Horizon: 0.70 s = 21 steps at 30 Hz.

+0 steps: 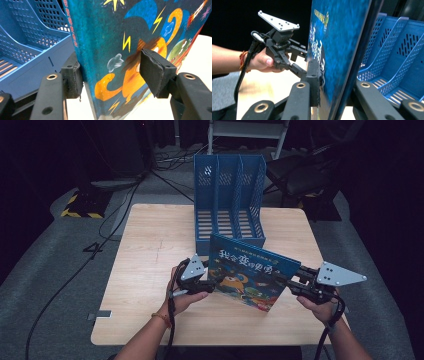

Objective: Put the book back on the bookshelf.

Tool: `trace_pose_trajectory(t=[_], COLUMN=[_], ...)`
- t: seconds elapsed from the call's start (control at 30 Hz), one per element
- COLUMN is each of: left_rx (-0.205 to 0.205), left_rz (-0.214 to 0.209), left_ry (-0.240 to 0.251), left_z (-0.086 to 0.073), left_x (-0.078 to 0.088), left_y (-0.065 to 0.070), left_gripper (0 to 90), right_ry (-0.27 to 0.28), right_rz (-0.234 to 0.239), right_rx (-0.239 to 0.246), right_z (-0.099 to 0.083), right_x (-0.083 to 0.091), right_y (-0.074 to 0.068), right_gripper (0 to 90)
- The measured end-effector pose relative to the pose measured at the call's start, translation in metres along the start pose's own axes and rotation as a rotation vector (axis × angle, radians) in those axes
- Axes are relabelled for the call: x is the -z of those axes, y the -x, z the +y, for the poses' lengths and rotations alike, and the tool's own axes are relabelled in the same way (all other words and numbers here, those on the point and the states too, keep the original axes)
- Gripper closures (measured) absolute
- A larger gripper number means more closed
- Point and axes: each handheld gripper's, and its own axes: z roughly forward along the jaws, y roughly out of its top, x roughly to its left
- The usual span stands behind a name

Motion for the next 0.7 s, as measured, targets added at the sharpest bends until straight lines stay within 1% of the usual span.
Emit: trace_pose_trajectory(t=[0.07,0.13,0.17,0.2,0.3,0.33,0.4,0.43,0.47,0.5,0.53,0.57,0.6,0.63,0.7], left_rx=[-0.013,-0.026,-0.030,-0.027,-0.026,-0.027,-0.029,-0.029,-0.025,-0.026,-0.026,-0.024,-0.022,-0.022,-0.021], left_rz=[0.008,0.012,0.015,0.007,0.004,0.003,0.002,0.002,0.001,0.004,0.004,0.002,-0.002,-0.001,0.000], left_ry=[-0.009,-0.015,-0.015,-0.014,-0.014,-0.014,-0.014,-0.014,-0.014,-0.014,-0.014,-0.012,-0.011,-0.010,-0.010], left_z=[0.001,0.002,0.002,0.003,0.003,0.003,0.003,0.003,0.003,0.003,0.003,0.003,0.003,0.003,0.003], left_x=[-0.001,-0.003,-0.003,-0.004,-0.005,-0.005,-0.005,-0.005,-0.005,-0.006,-0.006,-0.006,-0.006,-0.006,-0.007], left_y=[0.002,0.003,0.004,0.004,0.003,0.003,0.003,0.003,0.003,0.003,0.003,0.002,0.002,0.001,0.002], left_gripper=[39.5,39.5,39.5,39.6,39.6,39.6,39.6,39.5,39.5,39.5,39.5,39.5,39.5,39.5,39.4], right_ry=[-0.028,-0.068,-0.079,-0.089,-0.169,-0.169,-0.241,-0.261,-0.261,-0.296,-0.296,-0.321,-0.321,-0.333,-0.348], right_rz=[0.012,0.017,0.018,0.018,0.030,0.030,0.056,0.061,0.061,0.053,0.053,0.057,0.057,0.054,0.064], right_rx=[-0.003,-0.014,-0.016,-0.016,-0.015,-0.015,-0.024,-0.024,-0.024,-0.023,-0.023,-0.022,-0.022,-0.021,-0.027], right_z=[0.005,0.010,0.013,0.016,0.028,0.028,0.043,0.046,0.046,0.054,0.054,0.059,0.059,0.061,0.064], right_x=[0.002,0.004,0.005,0.006,0.006,0.006,0.008,0.009,0.009,0.009,0.009,0.009,0.009,0.008,0.006], right_y=[0.001,0.003,0.003,0.004,0.006,0.006,0.010,0.010,0.010,0.011,0.011,0.011,0.011,0.011,0.012], right_gripper=[76.0,76.1,76.2,76.3,76.0,76.0,75.9,75.2,75.2,72.9,72.9,70.8,70.8,70.4,71.4])
